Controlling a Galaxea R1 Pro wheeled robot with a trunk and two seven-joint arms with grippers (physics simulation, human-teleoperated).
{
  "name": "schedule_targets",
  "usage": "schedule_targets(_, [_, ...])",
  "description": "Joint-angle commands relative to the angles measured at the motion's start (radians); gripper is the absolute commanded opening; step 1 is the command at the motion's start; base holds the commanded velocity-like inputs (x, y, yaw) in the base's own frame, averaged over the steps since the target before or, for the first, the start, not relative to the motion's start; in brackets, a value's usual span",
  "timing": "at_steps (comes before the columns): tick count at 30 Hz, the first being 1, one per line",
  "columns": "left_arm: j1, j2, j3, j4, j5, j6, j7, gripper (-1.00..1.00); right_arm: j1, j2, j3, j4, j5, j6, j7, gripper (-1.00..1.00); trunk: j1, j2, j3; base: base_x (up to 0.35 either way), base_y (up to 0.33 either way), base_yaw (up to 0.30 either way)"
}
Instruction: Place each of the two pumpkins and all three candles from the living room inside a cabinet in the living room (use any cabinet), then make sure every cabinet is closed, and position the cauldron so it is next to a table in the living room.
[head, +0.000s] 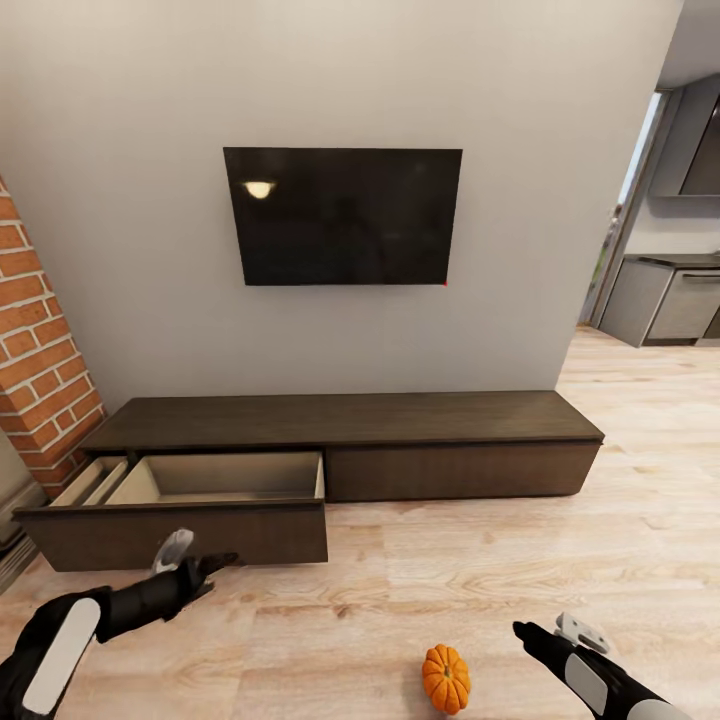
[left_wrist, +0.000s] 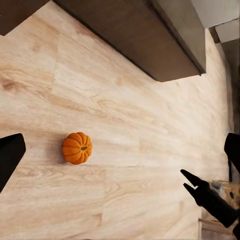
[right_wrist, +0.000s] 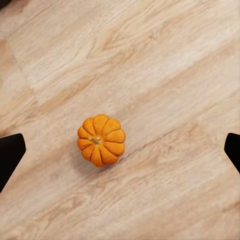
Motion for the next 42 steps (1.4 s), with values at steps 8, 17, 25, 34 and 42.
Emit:
schedule_targets(8, [-0.001, 0.007, 0.062, -0.025, 0.086, 0.03, -0.012, 1.0, 0.0, -0.001, 0.006, -0.008, -0.01, 0.006, 0.02, 1.0, 0.004, -0.007, -0.004, 0.0, 0.0, 0.0])
schedule_targets(17, [-0.001, 0.003, 0.064, -0.027, 0.094, 0.031, -0.014, 1.0, 0.0, -0.007, -0.003, -0.013, -0.081, 0.112, 0.13, 1.0, 0.038, -0.07, -0.032, 0.0, 0.0, 0.0])
schedule_targets(25, [0.004, 0.002, 0.052, -0.033, 0.17, 0.031, -0.015, 1.0, 0.0, -0.012, -0.004, -0.016, -0.148, 0.138, 0.143, 1.0, 0.069, -0.126, -0.057, 0.0, 0.0, 0.0])
schedule_targets(34, [0.005, 0.0, 0.033, -0.031, 0.182, 0.032, -0.016, 1.0, 0.0, -0.011, -0.042, -0.043, -0.206, 0.138, 0.166, 1.0, 0.103, -0.189, -0.086, 0.0, 0.0, 0.0])
schedule_targets(42, [0.005, 0.003, 0.03, -0.026, 0.229, 0.032, -0.016, 1.0, 0.0, -0.014, -0.073, -0.04, -0.268, 0.139, 0.279, 1.0, 0.134, -0.245, -0.111, 0.0, 0.0, 0.0])
